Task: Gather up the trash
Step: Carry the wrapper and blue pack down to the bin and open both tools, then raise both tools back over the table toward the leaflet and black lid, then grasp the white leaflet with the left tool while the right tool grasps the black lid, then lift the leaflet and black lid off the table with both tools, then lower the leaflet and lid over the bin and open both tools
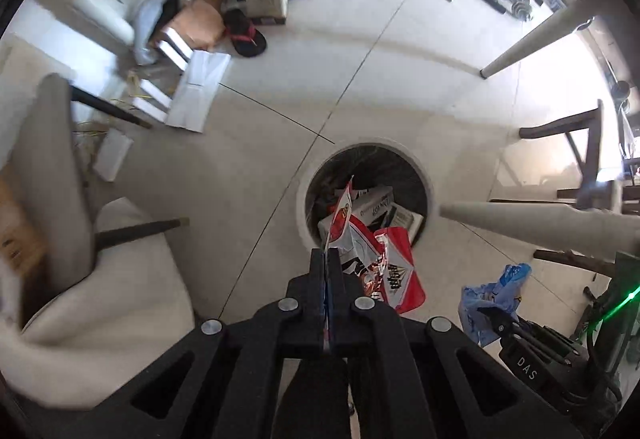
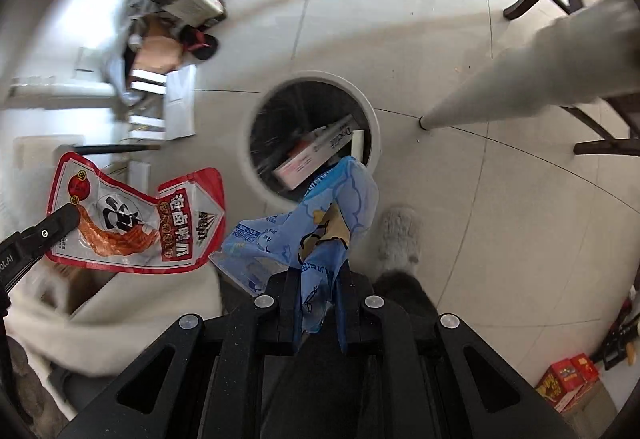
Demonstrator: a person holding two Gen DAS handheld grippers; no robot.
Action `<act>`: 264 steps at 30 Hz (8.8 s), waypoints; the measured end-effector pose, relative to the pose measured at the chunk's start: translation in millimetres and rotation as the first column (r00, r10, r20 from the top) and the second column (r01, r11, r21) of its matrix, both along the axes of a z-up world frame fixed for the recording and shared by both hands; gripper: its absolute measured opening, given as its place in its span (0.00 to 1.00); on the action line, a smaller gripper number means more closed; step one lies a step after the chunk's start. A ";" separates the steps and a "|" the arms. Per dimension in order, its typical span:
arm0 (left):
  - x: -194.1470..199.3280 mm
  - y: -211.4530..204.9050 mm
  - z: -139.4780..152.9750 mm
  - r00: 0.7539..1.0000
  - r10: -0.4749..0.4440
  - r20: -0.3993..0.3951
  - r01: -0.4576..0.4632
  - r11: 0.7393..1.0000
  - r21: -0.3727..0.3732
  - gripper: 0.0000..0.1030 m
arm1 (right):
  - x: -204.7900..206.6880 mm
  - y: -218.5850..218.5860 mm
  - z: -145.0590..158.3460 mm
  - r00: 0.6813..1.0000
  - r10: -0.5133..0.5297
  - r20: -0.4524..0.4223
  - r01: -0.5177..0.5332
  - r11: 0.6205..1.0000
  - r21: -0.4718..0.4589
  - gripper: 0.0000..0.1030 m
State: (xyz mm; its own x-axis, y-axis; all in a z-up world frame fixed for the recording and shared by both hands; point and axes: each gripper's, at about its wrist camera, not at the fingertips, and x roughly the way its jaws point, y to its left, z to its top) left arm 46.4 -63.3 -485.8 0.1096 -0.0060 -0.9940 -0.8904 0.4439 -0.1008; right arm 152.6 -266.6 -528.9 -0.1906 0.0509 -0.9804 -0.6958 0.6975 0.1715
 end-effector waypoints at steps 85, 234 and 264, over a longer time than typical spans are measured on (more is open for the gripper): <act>18.0 -19.0 362.7 0.998 -0.044 -0.039 0.056 0.894 0.444 1.00 | 80.9 -3.7 403.1 0.983 -0.106 0.149 0.057 0.953 0.298 0.99; 10.9 -66.1 263.1 0.983 -0.166 0.082 0.159 0.983 0.088 0.68 | 71.5 -5.8 286.8 0.996 0.005 0.089 -0.022 0.981 0.193 0.77; 34.8 18.5 -116.6 0.986 -0.137 0.095 0.158 0.946 -0.282 0.69 | 15.6 52.6 -149.3 0.985 0.150 0.085 -0.148 0.989 -0.027 0.77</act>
State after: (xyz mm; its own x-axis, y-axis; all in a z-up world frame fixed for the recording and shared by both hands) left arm 81.3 -44.8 -602.5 0.1577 -0.3118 -0.9370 -0.8027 0.5122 -0.3056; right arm 168.1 -214.0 -678.2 -0.1086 0.0076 -0.9941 -0.8038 0.5877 0.0923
